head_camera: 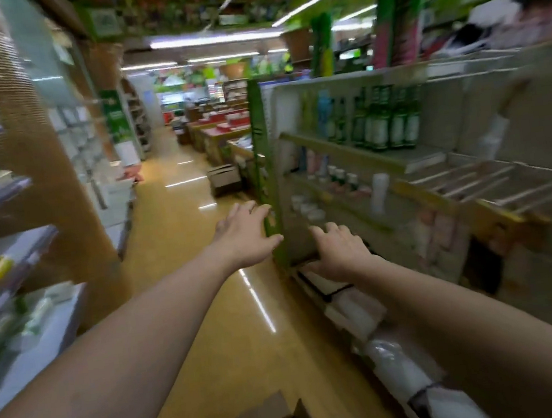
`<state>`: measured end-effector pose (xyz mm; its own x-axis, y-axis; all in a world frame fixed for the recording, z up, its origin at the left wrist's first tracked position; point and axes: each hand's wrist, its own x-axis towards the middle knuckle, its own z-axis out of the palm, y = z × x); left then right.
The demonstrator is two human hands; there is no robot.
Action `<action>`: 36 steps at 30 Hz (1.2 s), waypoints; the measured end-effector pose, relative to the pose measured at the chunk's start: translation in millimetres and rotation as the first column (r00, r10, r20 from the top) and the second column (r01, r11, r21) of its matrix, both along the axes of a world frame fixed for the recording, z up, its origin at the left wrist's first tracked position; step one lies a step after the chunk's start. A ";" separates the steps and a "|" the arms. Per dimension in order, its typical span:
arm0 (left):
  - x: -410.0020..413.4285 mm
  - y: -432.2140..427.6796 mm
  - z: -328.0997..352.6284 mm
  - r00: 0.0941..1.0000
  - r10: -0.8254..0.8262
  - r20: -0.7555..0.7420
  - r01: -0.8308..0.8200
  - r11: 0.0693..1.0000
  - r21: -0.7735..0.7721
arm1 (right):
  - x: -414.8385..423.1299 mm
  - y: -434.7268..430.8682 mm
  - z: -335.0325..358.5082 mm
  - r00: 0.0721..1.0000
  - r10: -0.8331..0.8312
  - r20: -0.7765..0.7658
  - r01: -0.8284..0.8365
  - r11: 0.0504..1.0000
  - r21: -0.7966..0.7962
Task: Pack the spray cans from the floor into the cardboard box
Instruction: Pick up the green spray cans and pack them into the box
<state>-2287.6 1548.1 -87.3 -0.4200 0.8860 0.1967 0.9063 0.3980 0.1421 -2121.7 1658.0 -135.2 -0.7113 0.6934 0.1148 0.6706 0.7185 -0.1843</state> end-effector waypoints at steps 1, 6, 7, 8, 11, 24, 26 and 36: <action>9.2 7.9 -2.1 0.999 -0.052 0.008 0.052 0.999 -0.009 | 14.7 0.4 -1.4 0.999 -0.051 0.007 0.051 0.999 -0.005; 82.0 52.9 -30.4 0.951 -0.308 0.031 0.309 0.949 -0.062 | 100.5 -13.3 -13.4 0.942 -0.335 0.021 0.335 0.942 -0.017; 104.1 59.4 -39.2 0.930 -0.367 0.037 0.369 0.927 -0.073 | 121.5 -19.0 -18.2 0.921 -0.389 0.030 0.390 0.920 -0.026; 127.9 63.9 -47.4 0.900 -0.433 0.043 0.436 0.896 -0.089 | 143.9 -25.4 -22.8 0.896 -0.442 0.041 0.443 0.896 -0.032; 205.2 71.1 -62.0 0.789 -0.611 0.057 0.612 0.778 -0.141 | 220.7 -44.6 -29.1 0.803 -0.591 0.070 0.594 0.804 -0.032; 572.4 -11.7 -57.4 0.294 -0.954 0.054 0.951 0.286 -0.121 | 555.9 -235.6 -4.2 0.269 -0.963 -0.012 0.963 0.269 0.015; 632.1 -38.1 -60.2 0.216 -0.974 0.069 0.971 0.207 -0.123 | 604.8 -275.4 -5.3 0.191 -0.981 -0.012 0.982 0.191 0.004; 875.5 -203.8 -88.0 -0.223 -0.972 0.073 0.956 -0.232 -0.179 | 799.3 -467.5 -44.9 -0.189 -0.980 0.056 0.976 -0.194 -0.095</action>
<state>-1412.0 1344.3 -175.3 0.9781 0.2081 0.0038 0.2057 -0.9694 0.1338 -1322.4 1190.5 -180.0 0.8236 0.5671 0.0078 0.5554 -0.8036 -0.2139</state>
